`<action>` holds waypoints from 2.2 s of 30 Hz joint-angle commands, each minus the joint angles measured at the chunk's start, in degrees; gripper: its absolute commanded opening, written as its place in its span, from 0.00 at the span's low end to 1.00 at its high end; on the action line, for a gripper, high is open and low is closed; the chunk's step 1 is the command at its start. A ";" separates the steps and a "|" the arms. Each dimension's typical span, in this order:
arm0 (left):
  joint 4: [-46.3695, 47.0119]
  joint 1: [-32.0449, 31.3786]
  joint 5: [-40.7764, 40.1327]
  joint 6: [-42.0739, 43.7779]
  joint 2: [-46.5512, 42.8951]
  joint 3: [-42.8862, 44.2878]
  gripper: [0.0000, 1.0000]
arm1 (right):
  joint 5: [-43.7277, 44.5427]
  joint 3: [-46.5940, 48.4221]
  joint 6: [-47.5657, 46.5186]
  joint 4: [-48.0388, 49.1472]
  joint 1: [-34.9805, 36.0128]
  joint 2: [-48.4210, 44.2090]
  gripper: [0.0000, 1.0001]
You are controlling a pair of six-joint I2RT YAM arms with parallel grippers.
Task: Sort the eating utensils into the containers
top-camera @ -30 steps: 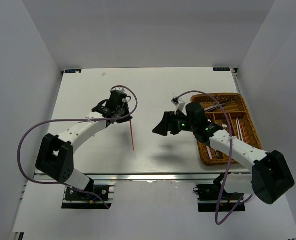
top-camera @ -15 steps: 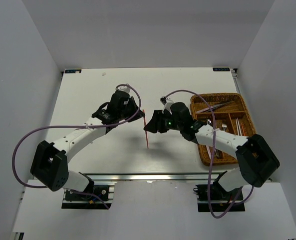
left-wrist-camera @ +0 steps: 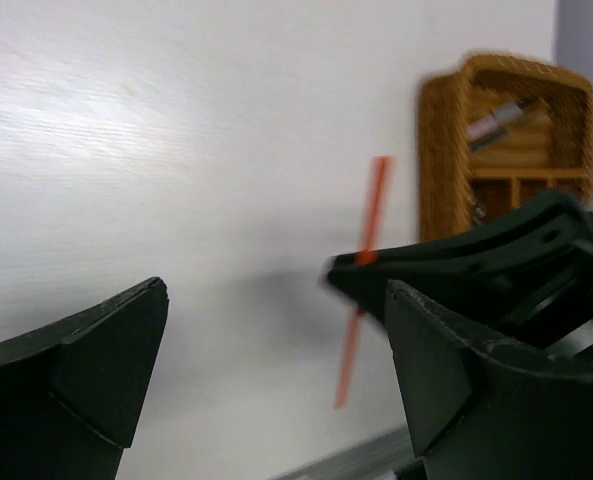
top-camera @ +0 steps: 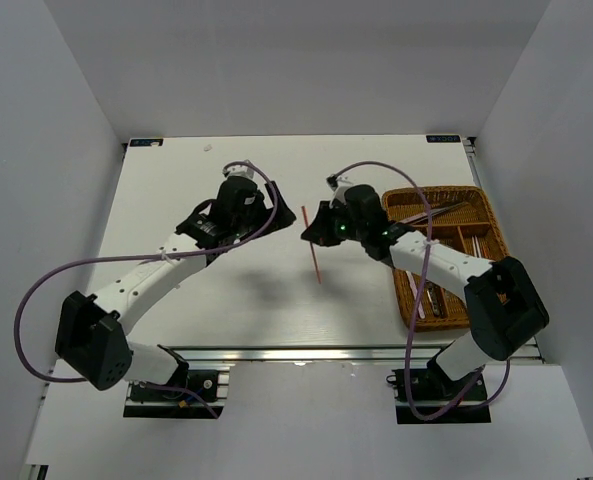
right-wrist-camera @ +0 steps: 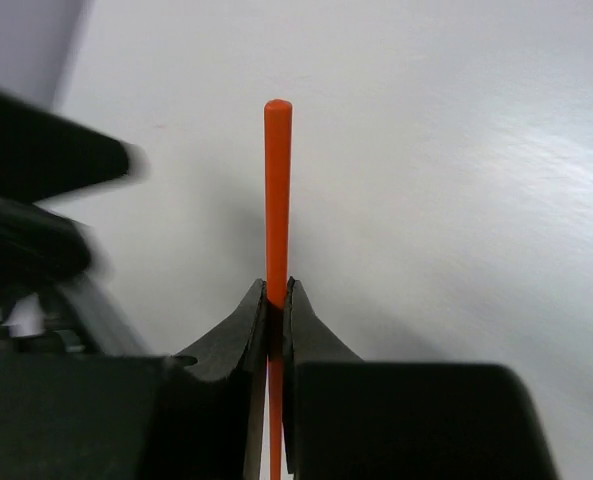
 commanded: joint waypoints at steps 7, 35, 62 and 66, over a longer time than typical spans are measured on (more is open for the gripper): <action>-24.26 0.01 -29.61 15.66 -12.70 4.95 0.98 | 34.76 13.00 -40.14 -41.17 -18.02 -5.47 0.00; -20.66 -1.49 -39.63 15.68 -40.40 -15.20 0.98 | 53.28 -5.02 -59.85 -27.29 -43.09 -5.58 0.01; -22.59 -2.81 -45.15 15.68 -36.80 -13.27 0.98 | 24.03 10.62 -32.97 -40.82 -43.27 -34.09 0.89; -24.17 -2.81 -49.99 14.80 -34.69 -11.69 0.98 | 19.62 8.61 -29.88 -42.66 -42.92 -43.78 0.89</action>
